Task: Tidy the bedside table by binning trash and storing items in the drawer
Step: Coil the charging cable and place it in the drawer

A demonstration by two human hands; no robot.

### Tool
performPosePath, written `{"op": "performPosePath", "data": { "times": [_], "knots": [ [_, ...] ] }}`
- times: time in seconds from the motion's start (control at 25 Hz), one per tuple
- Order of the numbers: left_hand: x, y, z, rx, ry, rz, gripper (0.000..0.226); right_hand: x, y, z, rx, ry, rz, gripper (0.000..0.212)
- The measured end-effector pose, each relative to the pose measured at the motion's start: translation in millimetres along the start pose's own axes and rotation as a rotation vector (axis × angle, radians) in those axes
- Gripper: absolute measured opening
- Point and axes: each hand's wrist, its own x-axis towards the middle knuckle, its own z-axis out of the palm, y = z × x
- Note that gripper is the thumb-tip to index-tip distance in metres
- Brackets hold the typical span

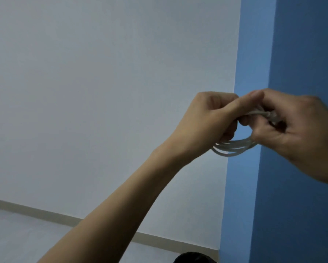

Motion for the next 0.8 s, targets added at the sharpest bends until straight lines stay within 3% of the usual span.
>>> {"op": "performPosePath", "data": {
  "times": [0.16, 0.32, 0.48, 0.6, 0.72, 0.8],
  "knots": [
    [0, -1, -3, 0.059, -0.002, 0.021, 0.041, 1, -3, 2, 0.132, -0.101, 0.005, 0.038],
    [-8, -7, -6, 0.01, -0.026, -0.03, 0.047, -4, -1, 17, 0.194, -0.015, 0.011, 0.044],
    [-14, -17, -28, -0.148, -0.249, -0.13, 0.034, -8, 6, 23, 0.186, 0.076, 0.032, 0.051],
    [-18, -18, -33, -0.249, -0.305, -0.247, 0.024, -7, 6, 26, 0.123, 0.09, -0.008, 0.048],
    [-19, -14, -33, -0.098, -0.269, -0.259, 0.006, -8, 5, 28, 0.146, 0.067, -0.014, 0.047],
    [-21, -12, -30, 0.05, -0.201, -0.209, 0.01, -10, 5, 30, 0.179, 0.041, 0.002, 0.046]
  ]
}}
